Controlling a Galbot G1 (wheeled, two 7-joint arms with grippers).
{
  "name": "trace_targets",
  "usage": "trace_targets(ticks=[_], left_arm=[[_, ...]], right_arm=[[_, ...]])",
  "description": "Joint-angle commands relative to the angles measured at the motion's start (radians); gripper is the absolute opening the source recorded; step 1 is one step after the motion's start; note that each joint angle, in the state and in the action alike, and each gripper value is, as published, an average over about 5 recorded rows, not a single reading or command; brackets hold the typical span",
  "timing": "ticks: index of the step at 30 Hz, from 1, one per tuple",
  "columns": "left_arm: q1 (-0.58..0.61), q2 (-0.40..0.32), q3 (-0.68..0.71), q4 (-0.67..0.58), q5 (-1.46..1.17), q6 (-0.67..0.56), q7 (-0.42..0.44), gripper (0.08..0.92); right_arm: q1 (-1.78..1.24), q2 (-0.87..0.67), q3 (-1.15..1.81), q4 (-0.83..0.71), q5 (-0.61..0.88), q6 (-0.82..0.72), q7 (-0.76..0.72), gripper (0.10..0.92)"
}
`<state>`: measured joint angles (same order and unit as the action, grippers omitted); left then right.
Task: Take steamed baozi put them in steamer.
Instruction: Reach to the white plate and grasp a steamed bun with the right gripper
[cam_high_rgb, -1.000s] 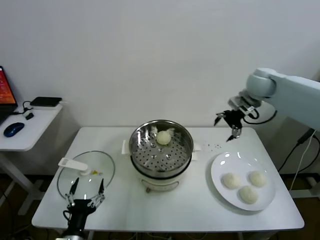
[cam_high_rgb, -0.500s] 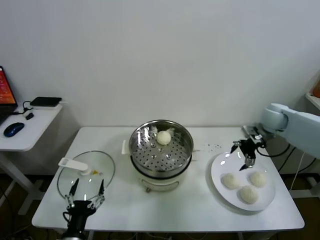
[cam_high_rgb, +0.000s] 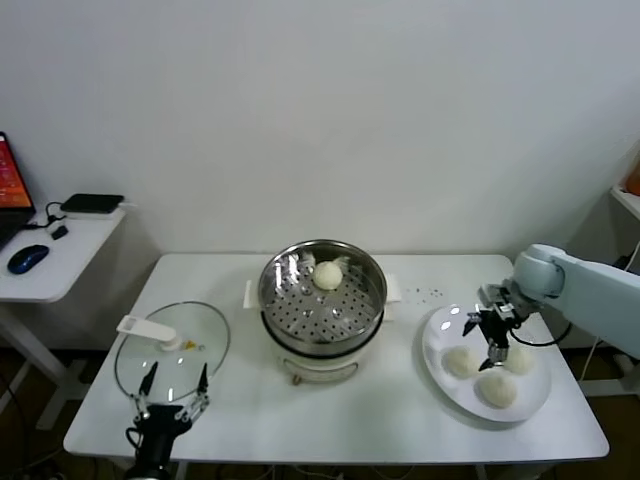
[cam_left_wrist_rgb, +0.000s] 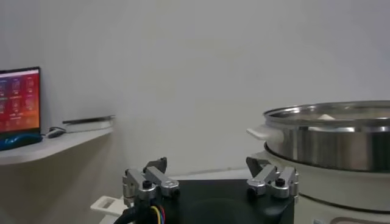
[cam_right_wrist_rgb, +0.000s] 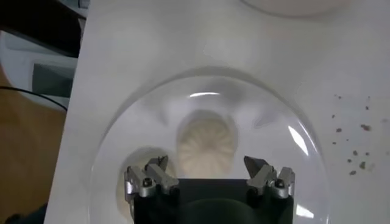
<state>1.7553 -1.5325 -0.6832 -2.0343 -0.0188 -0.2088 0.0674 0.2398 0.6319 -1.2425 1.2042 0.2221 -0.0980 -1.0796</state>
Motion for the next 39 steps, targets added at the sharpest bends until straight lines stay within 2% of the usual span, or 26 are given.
trace_targets(ticks=[1,26,29,34,39], left_arm=[[-0.001,-0.004,0.004,0.006,0.002,0.001,0.0,0.823],[0.001,-0.005,0.005,0.012,-0.012,-0.001,-0.001,0.823],[0.001,-0.005,0.005,0.014,-0.01,-0.002,-0.001,0.823],[0.003,-0.003,0.003,0.014,-0.01,-0.004,-0.002,0.823],[0.003,-0.005,0.003,0.013,-0.01,-0.004,-0.003,0.823]], right_arm=[[-0.081,0.012,0.061,-0.016,-0.023,-0.007,0.012,0.823],[-0.143,0.048,0.138,-0.063,-0.083,-0.001,-0.002,0.82],[-0.147,0.051,0.146,-0.066,-0.084,-0.001,-0.002,0.787],[-0.148,0.054,0.152,-0.067,-0.081,-0.002,-0.003,0.67],[-0.138,0.052,0.151,-0.061,-0.071,-0.003,-0.002,0.637]])
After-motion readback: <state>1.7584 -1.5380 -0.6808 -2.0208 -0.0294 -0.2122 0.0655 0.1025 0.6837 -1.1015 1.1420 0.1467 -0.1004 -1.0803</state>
